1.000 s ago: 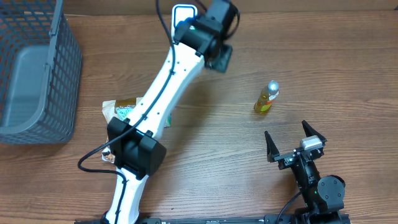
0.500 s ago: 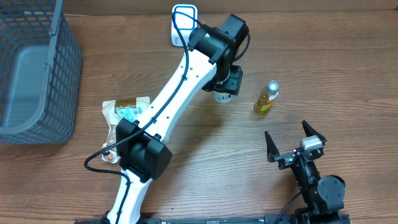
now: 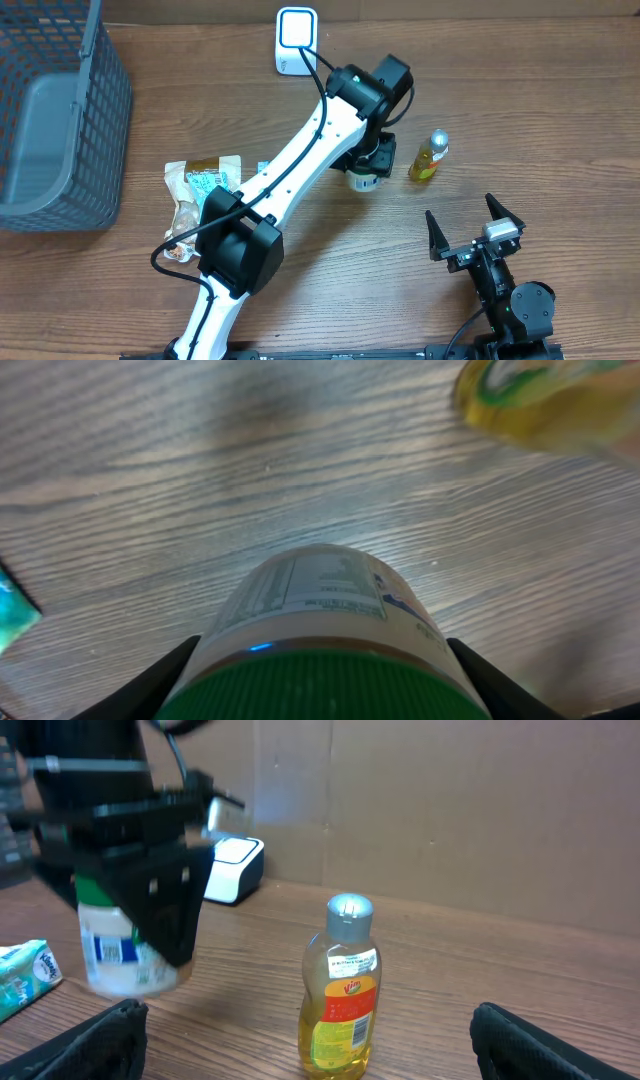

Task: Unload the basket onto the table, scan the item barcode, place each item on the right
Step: 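Carry the container right and lower it toward the table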

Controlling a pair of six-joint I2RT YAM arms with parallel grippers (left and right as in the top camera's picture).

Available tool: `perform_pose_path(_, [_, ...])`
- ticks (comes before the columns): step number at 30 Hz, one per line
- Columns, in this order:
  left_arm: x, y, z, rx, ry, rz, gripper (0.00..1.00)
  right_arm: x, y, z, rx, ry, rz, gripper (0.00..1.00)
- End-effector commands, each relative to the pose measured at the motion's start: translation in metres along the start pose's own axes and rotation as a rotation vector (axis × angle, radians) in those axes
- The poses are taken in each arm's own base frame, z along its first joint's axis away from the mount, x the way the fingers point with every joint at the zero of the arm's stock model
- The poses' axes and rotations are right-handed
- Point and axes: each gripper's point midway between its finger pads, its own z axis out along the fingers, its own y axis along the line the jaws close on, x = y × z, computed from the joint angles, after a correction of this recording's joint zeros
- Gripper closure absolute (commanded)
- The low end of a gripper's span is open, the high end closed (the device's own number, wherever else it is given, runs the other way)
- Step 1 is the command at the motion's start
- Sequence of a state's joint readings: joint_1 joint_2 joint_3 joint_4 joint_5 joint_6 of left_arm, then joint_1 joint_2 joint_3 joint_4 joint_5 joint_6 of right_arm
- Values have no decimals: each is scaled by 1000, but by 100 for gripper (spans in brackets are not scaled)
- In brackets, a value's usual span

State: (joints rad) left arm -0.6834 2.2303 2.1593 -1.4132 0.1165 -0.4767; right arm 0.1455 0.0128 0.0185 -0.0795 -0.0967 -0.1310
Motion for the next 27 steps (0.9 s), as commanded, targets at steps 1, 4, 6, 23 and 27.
perform_pose_path(1, [9, 1, 16, -2, 46, -39, 96, 2, -2, 0, 9, -2, 2, 0])
perform_pose_path(4, [12, 1, 26, 6, 64, -44, 96, 2, -2, 0, 9, -2, 2, 0])
perform_pose_path(6, [13, 1, 30, 9, 71, -45, 96, 2, -2, 0, 9, -2, 2, 0])
perform_pose_path(23, [0, 1, 35, -144, -79, -97, 96, 2, -2, 0, 9, -2, 2, 0])
perform_pose_path(27, [-3, -5, 34, -171, -125, -72, 96, 2, -2, 0, 9, -2, 2, 0])
